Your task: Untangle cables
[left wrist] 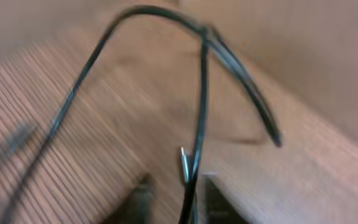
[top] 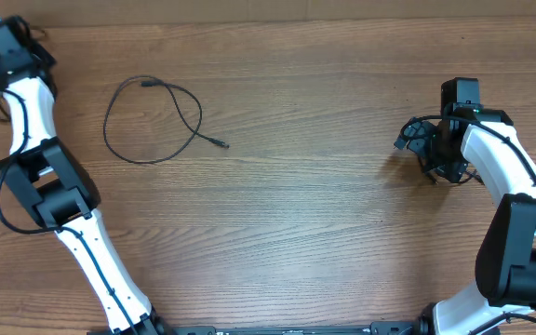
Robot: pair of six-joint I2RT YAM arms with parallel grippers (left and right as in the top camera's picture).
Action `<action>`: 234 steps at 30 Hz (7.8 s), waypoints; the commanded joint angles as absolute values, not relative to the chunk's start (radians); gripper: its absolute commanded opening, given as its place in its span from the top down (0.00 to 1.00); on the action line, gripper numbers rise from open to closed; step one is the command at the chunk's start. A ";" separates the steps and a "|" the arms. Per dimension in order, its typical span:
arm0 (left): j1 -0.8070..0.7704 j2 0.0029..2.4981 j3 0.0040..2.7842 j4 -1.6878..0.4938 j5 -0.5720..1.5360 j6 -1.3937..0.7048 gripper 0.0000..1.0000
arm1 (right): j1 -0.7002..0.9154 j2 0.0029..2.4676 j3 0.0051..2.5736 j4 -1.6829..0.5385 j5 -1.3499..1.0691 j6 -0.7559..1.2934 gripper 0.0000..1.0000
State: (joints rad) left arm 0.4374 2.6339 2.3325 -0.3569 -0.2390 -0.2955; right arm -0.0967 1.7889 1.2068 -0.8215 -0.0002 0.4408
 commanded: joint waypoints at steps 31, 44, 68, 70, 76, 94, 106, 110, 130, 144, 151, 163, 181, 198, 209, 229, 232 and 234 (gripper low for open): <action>0.100 2.317 2.455 -1.414 0.078 -0.481 0.00 | -0.093 1.787 1.198 -0.816 -0.002 0.442 0.00; -0.134 2.497 2.452 -1.466 -0.111 -0.606 0.00 | -0.093 1.787 1.198 -0.816 -0.002 0.442 0.00; -0.112 2.650 2.317 -1.487 -0.082 -0.542 0.62 | -0.093 1.787 1.198 -0.816 -0.002 0.442 0.00; -0.108 2.650 2.268 -1.449 -0.084 -0.542 0.86 | -0.093 1.787 1.198 -0.817 -0.002 0.442 0.00; -0.068 2.650 2.222 -1.368 -0.207 -0.468 0.96 | -0.093 1.787 1.198 -0.817 -0.002 0.442 0.00; 0.145 2.650 2.238 -0.810 -0.215 0.025 0.96 | -0.093 1.787 1.198 -0.816 -0.002 0.442 0.00; 0.091 2.650 2.238 -0.616 0.026 0.339 0.96 | -0.093 1.787 1.198 -0.817 -0.002 0.442 0.00; 0.066 2.650 2.238 -0.621 -0.038 0.367 0.96 | -0.093 1.787 1.198 -0.817 -0.002 0.442 0.00; 0.160 2.564 2.296 -0.849 -0.270 -0.275 0.32 | -0.093 1.787 1.198 -0.816 -0.002 0.442 0.00; 0.179 2.564 2.093 -0.817 -0.003 -0.331 0.82 | -0.093 1.787 1.198 -0.817 -0.002 0.442 0.00; 0.114 2.564 2.086 -0.728 0.016 -0.020 0.96 | -0.093 1.787 1.198 -0.817 -0.002 0.442 0.00; 0.054 2.564 2.086 -0.688 0.125 0.125 0.96 | -0.093 1.787 1.198 -0.817 -0.002 0.442 0.00; 0.095 2.420 2.125 -0.818 -0.083 -0.140 0.00 | -0.093 1.787 1.198 -0.817 -0.002 0.442 0.00; -0.069 2.191 2.124 -0.837 0.372 -0.166 0.00 | -0.093 1.786 1.208 -0.770 0.066 0.411 0.00; -0.157 2.191 2.124 -0.911 0.386 -0.246 0.00 | -0.093 1.785 1.211 -0.742 -0.126 0.409 0.01; -0.260 2.191 2.123 -1.041 0.394 -0.323 0.00 | -0.091 1.618 1.565 -1.192 -0.262 0.207 0.00; -0.293 2.191 2.123 -1.034 0.407 -0.322 0.00 | -0.093 1.567 1.567 -1.205 -0.155 0.251 0.00; -0.319 2.191 2.122 -1.020 0.437 -0.321 0.00 | -0.093 1.531 1.567 -1.221 -0.001 0.376 0.01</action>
State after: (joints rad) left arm -0.2741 2.1818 2.1208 -1.0367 0.3824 -0.3130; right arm -0.0925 1.5970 1.5471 -1.2041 -0.1757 0.2646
